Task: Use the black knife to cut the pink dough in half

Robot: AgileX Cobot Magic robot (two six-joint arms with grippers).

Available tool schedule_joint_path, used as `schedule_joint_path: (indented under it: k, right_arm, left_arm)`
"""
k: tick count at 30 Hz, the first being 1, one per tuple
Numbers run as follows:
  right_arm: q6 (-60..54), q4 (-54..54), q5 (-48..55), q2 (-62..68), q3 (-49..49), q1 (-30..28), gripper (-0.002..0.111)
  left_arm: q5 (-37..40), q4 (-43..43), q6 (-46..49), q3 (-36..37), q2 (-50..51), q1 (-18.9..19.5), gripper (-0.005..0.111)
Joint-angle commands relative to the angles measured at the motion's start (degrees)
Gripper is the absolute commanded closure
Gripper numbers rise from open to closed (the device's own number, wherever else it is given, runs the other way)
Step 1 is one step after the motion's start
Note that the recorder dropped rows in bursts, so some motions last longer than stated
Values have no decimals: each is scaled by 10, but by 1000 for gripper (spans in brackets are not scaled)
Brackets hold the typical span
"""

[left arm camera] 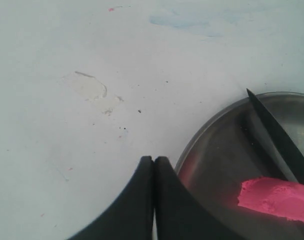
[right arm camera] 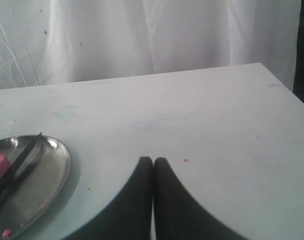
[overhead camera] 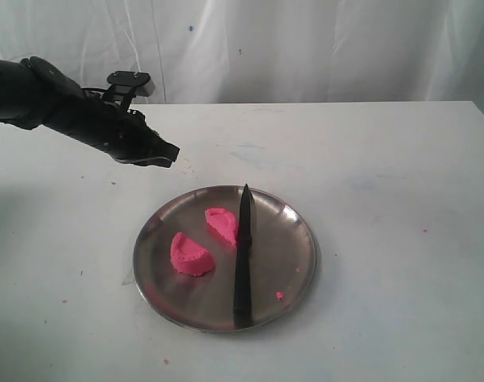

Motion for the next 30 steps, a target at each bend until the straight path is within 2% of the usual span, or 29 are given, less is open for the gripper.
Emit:
schedule_joint_path:
  k: [1,20,25,30]
  right_arm:
    - [-5,4,-4,-3,3,-1,108]
    - [-5,4,-4,-3,3,-1,108]
    - [-5,4,-4,-3,3,-1,108]
    - [3,4,-4,-3,3,-1,108]
  left_arm:
    - [5,-7,1,2,-6,1,107]
    - [4,-7,1,5,-20,0,107]
    - [-57,-5,1,60,-96,-20,107]
    - [-149,-4,1,144,-246,-82,107]
